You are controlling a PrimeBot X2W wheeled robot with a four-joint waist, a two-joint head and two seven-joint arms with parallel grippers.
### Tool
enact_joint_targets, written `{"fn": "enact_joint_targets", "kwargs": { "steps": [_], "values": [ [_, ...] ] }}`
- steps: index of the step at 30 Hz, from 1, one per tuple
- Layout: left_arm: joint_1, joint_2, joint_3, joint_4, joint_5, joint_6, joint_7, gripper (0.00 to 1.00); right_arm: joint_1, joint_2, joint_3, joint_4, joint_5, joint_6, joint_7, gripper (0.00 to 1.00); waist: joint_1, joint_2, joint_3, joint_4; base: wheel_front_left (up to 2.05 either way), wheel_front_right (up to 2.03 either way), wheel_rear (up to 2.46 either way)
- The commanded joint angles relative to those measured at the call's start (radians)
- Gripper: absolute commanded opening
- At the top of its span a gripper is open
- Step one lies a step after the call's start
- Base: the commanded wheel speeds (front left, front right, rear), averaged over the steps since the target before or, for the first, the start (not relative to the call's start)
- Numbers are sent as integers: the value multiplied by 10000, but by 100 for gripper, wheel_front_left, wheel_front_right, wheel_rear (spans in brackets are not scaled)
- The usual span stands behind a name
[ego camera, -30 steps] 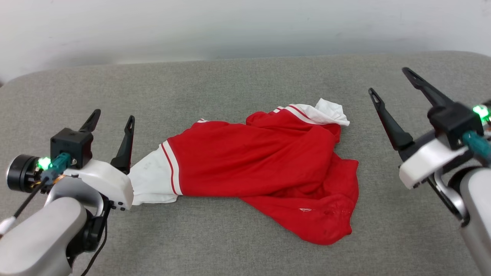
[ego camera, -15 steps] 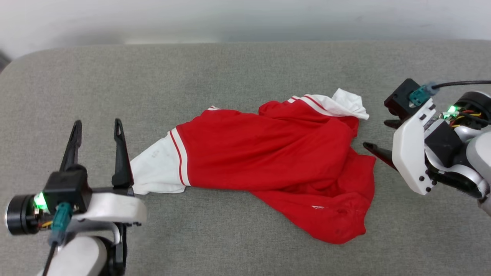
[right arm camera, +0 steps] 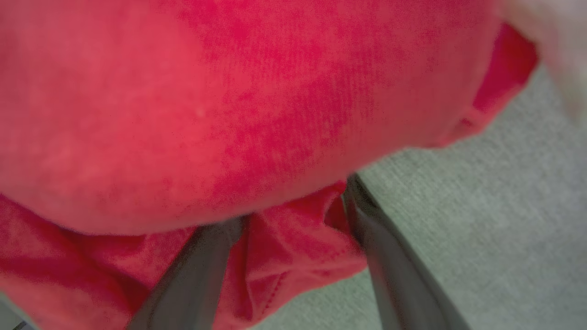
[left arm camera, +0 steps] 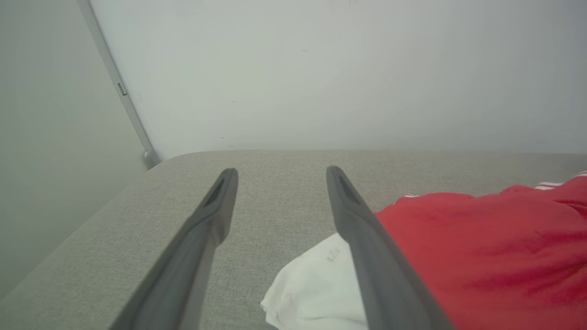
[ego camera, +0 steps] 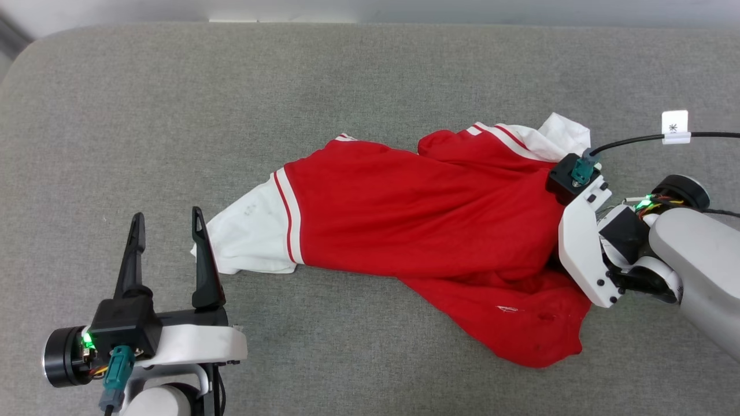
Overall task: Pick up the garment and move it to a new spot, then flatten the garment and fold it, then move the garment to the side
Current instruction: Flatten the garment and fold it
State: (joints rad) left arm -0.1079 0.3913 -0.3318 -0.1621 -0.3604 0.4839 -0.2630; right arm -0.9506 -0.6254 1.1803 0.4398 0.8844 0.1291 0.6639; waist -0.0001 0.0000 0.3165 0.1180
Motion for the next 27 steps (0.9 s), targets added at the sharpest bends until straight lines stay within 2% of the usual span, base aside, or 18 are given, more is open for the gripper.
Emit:
{"fn": "enact_joint_targets", "kwargs": {
  "steps": [1, 4, 5, 6, 10, 16, 23, 27],
  "values": [
    [41, -144, 158, 44, 141, -129, -25, 100, 593, 330, 513, 334, 178, 28, 10, 100, 1, 0, 86, 51, 0, 0, 0],
    [190, -467, 450, 221, 401, -480, -24, 100, 819, 583, 902, 563, 369, 31, -282, 100, 1, 0, 68, -9, 0, 0, 0],
    [250, -558, 523, 280, 470, -590, -24, 100, 754, 610, 956, 541, 345, 35, -489, 44, 1, 0, 28, -66, 0, 0, 0],
    [257, -666, 623, 331, 551, -688, -24, 100, 604, 582, 974, 471, 226, 37, -791, 0, 1, 0, -43, -121, 0, 0, 0],
    [572, -991, 944, 570, 811, -1007, -24, 100, 101, -17, 906, 51, -91, 14, -1874, 0, 1, 0, -513, -356, 0, 0, 0],
    [1182, -1354, 1349, 633, 1151, -1383, -24, 100, 98, -1295, 822, -1489, -60, 12, -3100, 0, 1, 0, -1280, -727, 0, 0, 0],
    [1912, -1694, 1703, 626, 1425, -1654, -25, 100, 2007, -3105, 5, -3475, 632, 12, -3573, 0, 1, 0, -1762, -1132, 0, 0, 0],
    [2155, -1841, 1896, 622, 1568, -1787, -25, 100, 3882, -3677, -605, -3909, 994, 12, -3684, 0, 1, 0, -1866, -1251, 0, 0, 0]
  ]
}}
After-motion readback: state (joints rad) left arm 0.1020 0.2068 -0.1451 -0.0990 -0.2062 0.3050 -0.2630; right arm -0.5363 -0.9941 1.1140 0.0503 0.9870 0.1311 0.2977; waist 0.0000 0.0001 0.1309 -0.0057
